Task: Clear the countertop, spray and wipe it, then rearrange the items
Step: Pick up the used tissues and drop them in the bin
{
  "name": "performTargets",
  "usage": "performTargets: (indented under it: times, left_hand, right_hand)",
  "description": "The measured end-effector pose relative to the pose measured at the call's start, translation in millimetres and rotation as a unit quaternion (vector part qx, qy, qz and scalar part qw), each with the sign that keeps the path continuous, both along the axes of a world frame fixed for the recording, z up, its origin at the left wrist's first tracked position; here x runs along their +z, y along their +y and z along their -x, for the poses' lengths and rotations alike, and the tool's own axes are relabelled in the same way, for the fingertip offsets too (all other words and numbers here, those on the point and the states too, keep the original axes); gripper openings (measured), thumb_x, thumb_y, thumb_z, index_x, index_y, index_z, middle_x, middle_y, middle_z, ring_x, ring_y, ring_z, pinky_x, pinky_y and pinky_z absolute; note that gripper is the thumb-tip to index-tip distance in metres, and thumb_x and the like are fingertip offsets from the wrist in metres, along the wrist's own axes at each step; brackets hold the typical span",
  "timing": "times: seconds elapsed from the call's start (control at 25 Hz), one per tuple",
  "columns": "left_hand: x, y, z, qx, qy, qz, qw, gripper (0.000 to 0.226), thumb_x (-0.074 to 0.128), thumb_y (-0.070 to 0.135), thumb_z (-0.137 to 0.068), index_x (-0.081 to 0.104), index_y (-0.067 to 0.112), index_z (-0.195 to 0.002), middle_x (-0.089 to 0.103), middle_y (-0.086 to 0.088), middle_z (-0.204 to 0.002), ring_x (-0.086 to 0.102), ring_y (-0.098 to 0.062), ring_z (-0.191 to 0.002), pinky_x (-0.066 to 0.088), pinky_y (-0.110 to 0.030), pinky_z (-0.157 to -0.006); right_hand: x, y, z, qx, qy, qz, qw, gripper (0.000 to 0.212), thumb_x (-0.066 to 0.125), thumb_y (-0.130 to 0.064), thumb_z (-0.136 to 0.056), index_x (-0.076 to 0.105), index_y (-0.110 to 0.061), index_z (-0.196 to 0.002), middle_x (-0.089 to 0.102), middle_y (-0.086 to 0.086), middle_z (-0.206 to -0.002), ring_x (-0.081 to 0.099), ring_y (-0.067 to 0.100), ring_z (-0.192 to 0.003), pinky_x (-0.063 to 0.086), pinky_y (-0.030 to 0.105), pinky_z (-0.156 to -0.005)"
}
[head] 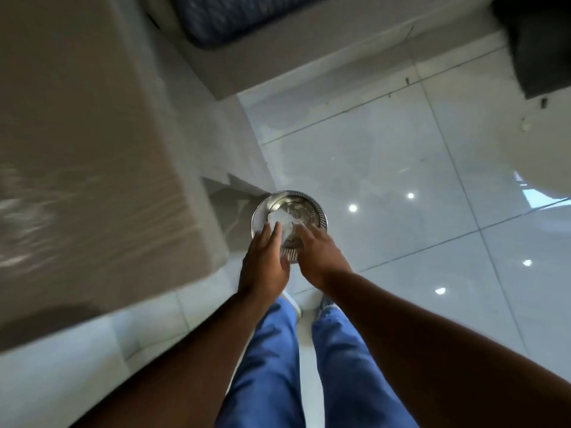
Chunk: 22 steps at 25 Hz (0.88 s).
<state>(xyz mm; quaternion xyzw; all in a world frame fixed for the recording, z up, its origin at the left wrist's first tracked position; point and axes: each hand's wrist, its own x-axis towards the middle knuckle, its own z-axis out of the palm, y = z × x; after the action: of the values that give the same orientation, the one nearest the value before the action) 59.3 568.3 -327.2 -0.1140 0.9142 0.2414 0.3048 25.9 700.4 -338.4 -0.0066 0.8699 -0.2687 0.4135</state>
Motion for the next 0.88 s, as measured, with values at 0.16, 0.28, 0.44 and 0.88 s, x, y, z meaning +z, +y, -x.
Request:
performTargets:
  times: [0.16, 0.28, 0.44, 0.88]
  left_hand:
    - [135.9, -6.7, -37.2, -0.072, 0.061, 0.057, 0.994, 0.068, 0.051, 0.023, -0.093, 0.022, 0.017, -0.154, 0.022, -0.009, -0.161, 0.02, -0.028, -0.148, 0.016, -0.035, -0.118]
    - [213.3, -25.9, -70.5, -0.053, 0.116, 0.107, 0.986, 0.065, 0.05, 0.03, -0.096, 0.023, 0.019, -0.154, 0.026, -0.008, -0.16, 0.021, -0.028, -0.148, 0.017, -0.039, -0.118]
    - [277.8, -63.4, -112.8, 0.001, 0.193, 0.179, 0.965, 0.058, 0.048, 0.038, -0.098, 0.031, 0.021, -0.151, 0.034, -0.006, -0.157, 0.028, -0.026, -0.146, 0.023, -0.042, -0.116]
    - [379.9, -257.4, -105.0, 0.181, 0.292, 0.303, 0.889, 0.065, 0.052, 0.038, -0.093, 0.029, 0.017, -0.15, 0.035, -0.01, -0.155, 0.03, -0.028, -0.143, 0.029, -0.05, -0.114]
  right_hand:
    - [141.0, 16.9, -28.4, 0.192, 0.159, -0.063, 0.966, 0.07, 0.044, -0.04, -0.097, 0.011, -0.02, -0.155, -0.005, 0.012, -0.164, -0.007, 0.034, -0.15, 0.004, 0.045, -0.119]
    - [228.2, 11.7, -43.2, 0.246, 0.249, -0.047, 0.936, 0.068, 0.039, -0.044, -0.097, 0.009, -0.022, -0.155, -0.003, 0.014, -0.164, -0.005, 0.035, -0.15, 0.001, 0.049, -0.119]
    - [302.6, -22.8, -59.3, 0.311, 0.35, 0.019, 0.883, 0.067, 0.039, -0.046, -0.096, 0.014, -0.024, -0.154, 0.01, 0.014, -0.163, 0.008, 0.034, -0.149, 0.01, 0.049, -0.118]
    - [393.7, -201.5, -28.1, 0.321, 0.429, 0.058, 0.843, 0.069, 0.05, -0.044, -0.092, 0.022, -0.022, -0.151, 0.025, 0.012, -0.159, 0.026, 0.034, -0.145, 0.029, 0.047, -0.115]
